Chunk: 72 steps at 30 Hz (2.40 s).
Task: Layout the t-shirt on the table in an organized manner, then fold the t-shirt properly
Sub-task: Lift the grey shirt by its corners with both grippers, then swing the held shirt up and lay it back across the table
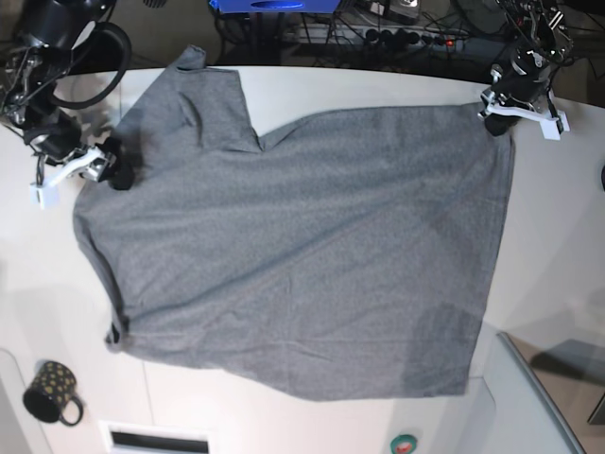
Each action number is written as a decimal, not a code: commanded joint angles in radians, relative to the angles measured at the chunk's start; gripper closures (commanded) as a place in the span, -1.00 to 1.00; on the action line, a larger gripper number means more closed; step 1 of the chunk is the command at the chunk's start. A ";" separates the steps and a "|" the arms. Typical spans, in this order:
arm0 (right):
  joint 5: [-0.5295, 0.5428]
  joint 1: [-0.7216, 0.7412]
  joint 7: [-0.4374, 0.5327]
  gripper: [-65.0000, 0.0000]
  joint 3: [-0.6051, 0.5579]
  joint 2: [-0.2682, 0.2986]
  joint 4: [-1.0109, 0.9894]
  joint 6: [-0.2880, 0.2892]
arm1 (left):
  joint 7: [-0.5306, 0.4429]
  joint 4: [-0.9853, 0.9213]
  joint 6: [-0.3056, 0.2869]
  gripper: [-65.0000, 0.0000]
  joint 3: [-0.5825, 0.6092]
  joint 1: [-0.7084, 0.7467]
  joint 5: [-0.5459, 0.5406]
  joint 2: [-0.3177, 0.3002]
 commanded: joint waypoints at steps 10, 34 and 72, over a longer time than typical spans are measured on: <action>-0.023 -0.038 -0.046 0.98 0.003 0.003 0.062 -0.007 | 0.034 0.100 0.001 1.00 0.007 0.022 0.011 -0.019; -0.027 0.330 -0.300 1.00 -0.230 0.216 0.275 -0.074 | 0.425 0.409 0.003 1.00 0.251 -0.478 0.270 -0.194; -0.020 1.376 -0.052 1.00 -0.783 0.605 0.077 -0.070 | 0.274 -0.348 0.116 1.00 0.633 -1.680 0.452 -0.133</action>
